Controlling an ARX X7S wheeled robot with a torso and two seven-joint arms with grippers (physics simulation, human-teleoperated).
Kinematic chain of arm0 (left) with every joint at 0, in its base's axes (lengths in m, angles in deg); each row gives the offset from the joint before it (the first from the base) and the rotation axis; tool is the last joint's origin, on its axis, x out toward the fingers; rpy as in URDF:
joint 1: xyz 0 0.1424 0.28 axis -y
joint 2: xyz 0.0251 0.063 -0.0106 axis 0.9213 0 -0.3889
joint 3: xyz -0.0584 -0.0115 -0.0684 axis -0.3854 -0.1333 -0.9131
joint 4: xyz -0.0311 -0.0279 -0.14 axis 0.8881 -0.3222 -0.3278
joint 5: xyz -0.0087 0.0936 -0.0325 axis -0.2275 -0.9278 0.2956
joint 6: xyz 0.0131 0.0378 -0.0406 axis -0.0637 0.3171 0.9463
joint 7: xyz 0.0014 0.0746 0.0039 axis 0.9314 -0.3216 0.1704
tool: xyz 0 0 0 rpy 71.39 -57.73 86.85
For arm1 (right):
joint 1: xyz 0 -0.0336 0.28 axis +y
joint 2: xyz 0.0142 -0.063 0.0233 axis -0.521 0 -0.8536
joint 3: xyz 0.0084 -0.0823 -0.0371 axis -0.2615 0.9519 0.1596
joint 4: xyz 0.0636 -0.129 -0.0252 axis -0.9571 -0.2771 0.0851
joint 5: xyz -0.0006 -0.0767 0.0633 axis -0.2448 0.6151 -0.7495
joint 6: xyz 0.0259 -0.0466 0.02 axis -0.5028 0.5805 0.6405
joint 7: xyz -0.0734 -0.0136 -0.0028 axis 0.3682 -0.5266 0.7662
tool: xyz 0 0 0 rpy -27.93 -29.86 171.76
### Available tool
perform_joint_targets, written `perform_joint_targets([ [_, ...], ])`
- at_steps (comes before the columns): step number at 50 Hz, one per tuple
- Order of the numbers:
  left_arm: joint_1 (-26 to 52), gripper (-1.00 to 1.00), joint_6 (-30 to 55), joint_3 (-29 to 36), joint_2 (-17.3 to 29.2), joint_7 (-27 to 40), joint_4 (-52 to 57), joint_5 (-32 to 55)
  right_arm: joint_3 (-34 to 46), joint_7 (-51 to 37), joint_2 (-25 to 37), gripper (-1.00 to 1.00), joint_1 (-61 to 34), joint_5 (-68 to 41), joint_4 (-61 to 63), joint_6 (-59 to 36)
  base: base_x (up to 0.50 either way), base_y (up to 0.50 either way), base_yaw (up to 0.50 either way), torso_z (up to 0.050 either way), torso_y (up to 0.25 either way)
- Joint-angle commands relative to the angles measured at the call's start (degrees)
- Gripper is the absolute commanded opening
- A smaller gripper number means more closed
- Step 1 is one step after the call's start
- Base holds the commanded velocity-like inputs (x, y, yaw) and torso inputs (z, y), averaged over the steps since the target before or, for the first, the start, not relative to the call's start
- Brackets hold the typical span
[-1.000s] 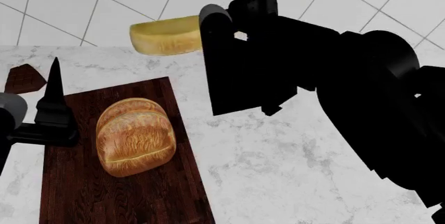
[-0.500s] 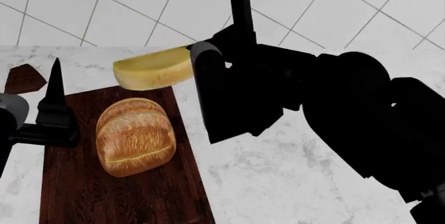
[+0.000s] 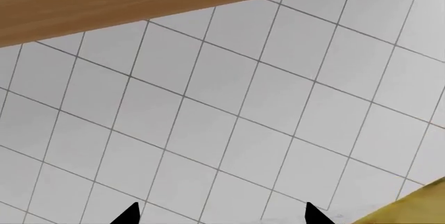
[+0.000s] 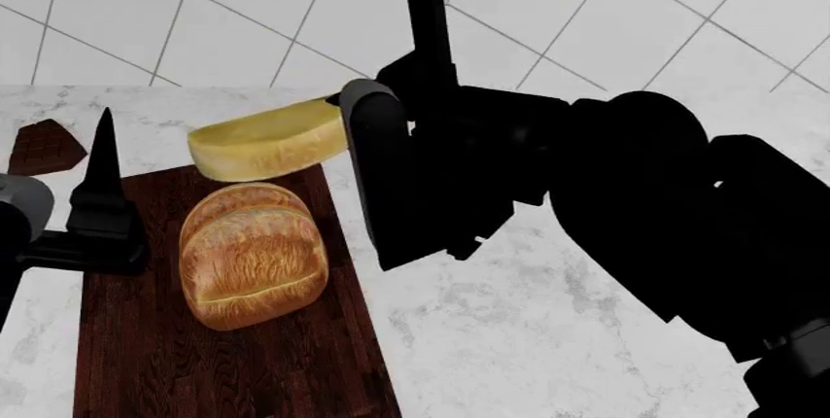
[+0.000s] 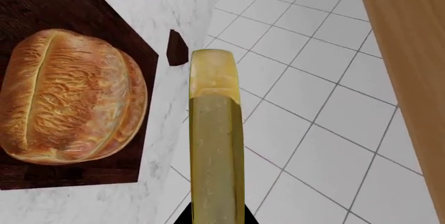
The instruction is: Pick up the wedge of cheese and place it on the slice of bread to prepare a simple cheese on bread dish.
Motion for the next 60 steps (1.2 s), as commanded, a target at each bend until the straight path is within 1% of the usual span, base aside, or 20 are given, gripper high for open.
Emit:
perform_joint_targets([
  [1, 0.04, 1.0, -0.01, -0.08, 0.08, 0.15, 0.03, 0.22, 0.0, -1.36, -1.51, -1.0, -0.67, 0.49, -2.87, 3.27, 0.0, 0.0, 0.0, 0.0, 0.0],
  [12, -0.01, 1.0, -0.31, 0.17, 0.26, 0.14, -0.06, 0.18, 1.13, -3.91, -6.19, -1.0, -2.27, 0.61, -12.85, 11.83, 0.0, 0.0, 0.0, 0.0, 0.0],
  [25, -0.03, 1.0, -0.56, 0.47, 0.38, 0.22, -0.26, 0.12, 1.27, -4.17, -6.4, -1.0, -0.47, -0.41, -13.17, 12.31, 0.0, 0.0, 0.0, 0.0, 0.0],
  [37, 0.17, 1.0, -0.22, 0.39, 0.41, 0.48, -0.03, 0.47, 2.05, -8.16, -9.58, -1.0, -0.78, 0.82, -22.05, 17.81, 0.0, 0.0, 0.0, 0.0, 0.0],
  [42, 0.03, 1.0, -0.77, 0.65, 0.52, 0.35, -0.33, 0.22, 2.85, -10.0, -12.03, -1.0, -2.47, 1.37, -29.49, 22.14, 0.0, 0.0, 0.0, 0.0, 0.0],
  [45, 0.24, 1.0, -0.26, 0.64, 0.53, 0.55, 0.05, 0.41, 4.33, -11.83, -14.58, -1.0, -4.4, 1.84, -36.69, 26.38, 0.0, 0.0, 0.0, 0.0, 0.0],
  [60, 0.07, 1.0, -0.78, 0.77, 0.68, 0.51, -0.2, 0.49, 13.62, -12.64, -14.89, -1.0, -2.83, -6.55, -37.13, 26.52, 0.0, 0.0, 0.0, 0.0, 0.0],
])
